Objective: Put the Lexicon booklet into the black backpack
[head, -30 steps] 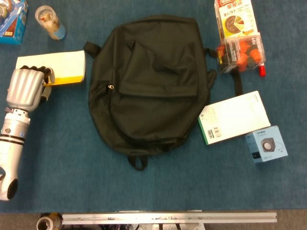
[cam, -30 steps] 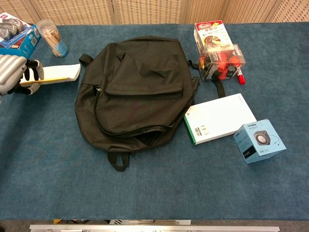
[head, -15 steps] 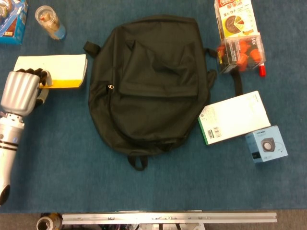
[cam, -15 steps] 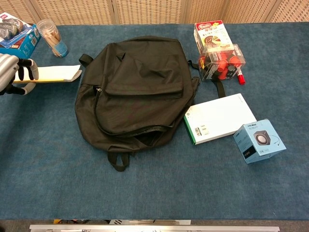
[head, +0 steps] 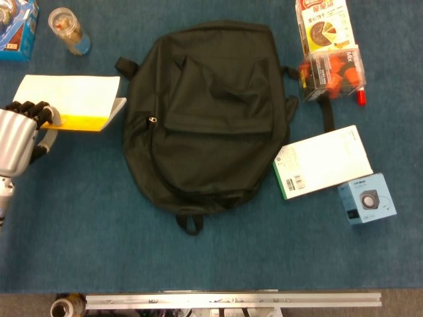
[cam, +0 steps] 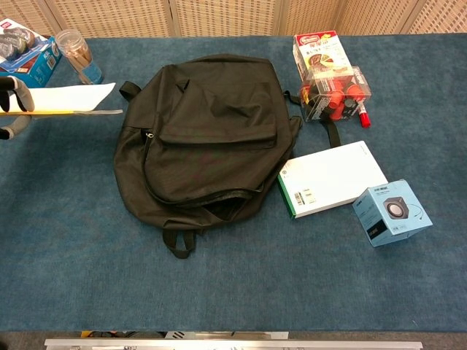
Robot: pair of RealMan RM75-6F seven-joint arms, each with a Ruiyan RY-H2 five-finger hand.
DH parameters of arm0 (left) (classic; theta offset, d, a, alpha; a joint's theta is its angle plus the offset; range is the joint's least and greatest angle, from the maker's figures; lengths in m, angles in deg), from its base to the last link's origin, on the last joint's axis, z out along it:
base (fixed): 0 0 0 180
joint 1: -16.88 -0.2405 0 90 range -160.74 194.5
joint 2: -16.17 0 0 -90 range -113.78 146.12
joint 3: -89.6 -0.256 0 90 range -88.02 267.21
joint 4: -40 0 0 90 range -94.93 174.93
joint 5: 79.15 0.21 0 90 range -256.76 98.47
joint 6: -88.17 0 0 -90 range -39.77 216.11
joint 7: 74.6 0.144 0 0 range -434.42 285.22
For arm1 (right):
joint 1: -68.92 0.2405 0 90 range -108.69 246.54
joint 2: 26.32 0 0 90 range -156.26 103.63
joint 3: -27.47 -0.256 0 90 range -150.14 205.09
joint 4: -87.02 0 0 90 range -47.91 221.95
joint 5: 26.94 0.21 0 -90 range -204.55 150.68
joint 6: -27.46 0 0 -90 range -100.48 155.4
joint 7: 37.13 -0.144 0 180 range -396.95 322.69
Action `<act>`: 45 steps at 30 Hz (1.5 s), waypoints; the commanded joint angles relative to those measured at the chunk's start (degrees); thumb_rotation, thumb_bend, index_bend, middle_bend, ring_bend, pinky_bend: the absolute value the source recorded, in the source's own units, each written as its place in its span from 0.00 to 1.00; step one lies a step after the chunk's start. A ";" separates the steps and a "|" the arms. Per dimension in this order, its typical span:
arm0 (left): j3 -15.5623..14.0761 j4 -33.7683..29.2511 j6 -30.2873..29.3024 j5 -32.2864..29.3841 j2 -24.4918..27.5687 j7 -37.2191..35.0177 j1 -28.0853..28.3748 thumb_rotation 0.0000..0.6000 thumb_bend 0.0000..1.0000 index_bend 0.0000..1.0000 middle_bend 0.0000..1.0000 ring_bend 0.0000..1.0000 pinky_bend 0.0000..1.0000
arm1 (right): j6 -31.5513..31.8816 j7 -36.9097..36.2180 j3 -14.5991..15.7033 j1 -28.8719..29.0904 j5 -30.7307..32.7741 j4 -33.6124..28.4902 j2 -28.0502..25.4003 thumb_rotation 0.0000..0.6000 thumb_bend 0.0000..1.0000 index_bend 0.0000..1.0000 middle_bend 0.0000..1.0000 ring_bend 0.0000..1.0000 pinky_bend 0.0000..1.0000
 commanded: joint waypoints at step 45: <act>-4.43 -14.60 -11.78 11.15 9.42 4.25 -4.11 1.00 0.35 0.65 0.66 0.61 0.66 | -28.66 32.44 -1.81 42.25 40.04 -2.66 32.10 1.00 0.21 0.31 0.38 0.24 0.30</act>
